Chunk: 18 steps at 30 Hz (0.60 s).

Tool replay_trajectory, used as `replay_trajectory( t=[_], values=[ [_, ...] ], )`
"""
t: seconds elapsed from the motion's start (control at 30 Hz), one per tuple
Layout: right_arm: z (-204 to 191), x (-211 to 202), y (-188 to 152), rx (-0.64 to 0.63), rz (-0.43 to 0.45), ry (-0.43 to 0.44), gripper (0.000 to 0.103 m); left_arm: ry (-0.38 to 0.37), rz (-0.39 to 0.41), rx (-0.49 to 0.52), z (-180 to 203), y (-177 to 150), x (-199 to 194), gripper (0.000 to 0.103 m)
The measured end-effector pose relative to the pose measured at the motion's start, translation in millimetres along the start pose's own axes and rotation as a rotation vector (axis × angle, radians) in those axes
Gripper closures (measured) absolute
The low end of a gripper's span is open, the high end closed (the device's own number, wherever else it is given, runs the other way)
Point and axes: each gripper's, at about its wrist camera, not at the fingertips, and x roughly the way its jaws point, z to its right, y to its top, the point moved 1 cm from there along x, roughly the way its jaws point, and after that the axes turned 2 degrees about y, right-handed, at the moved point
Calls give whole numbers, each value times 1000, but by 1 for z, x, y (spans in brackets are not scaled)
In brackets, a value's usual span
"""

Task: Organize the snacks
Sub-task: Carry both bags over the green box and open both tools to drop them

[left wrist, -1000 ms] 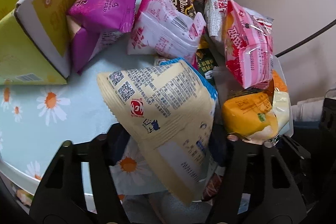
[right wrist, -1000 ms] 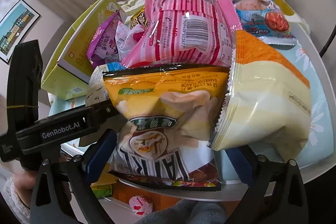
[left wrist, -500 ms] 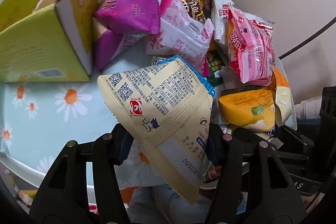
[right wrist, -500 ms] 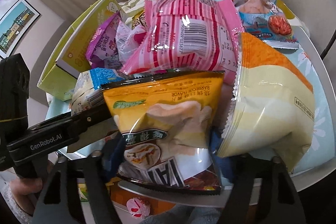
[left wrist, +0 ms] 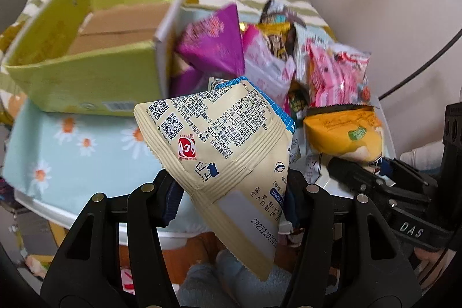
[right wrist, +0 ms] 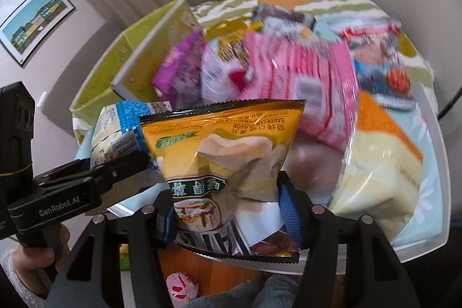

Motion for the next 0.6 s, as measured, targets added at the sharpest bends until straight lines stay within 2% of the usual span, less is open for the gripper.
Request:
replay_trajectory(
  t=[0.13, 0.33, 0.47, 0.6],
  values=[
    [-17, -20, 28, -62, 41, 21, 48, 7, 62, -34, -4, 9, -31, 50],
    [-35, -40, 80, -123, 94, 47, 48, -23, 164, -70, -13, 39, -70, 50],
    [-52, -46, 114, -160, 133, 52, 48, -16, 233, -97, -35, 72, -86, 50],
    [-72, -38, 145, -204, 145, 39, 48, -17, 265, -113, -68, 103, -90, 50]
  ],
)
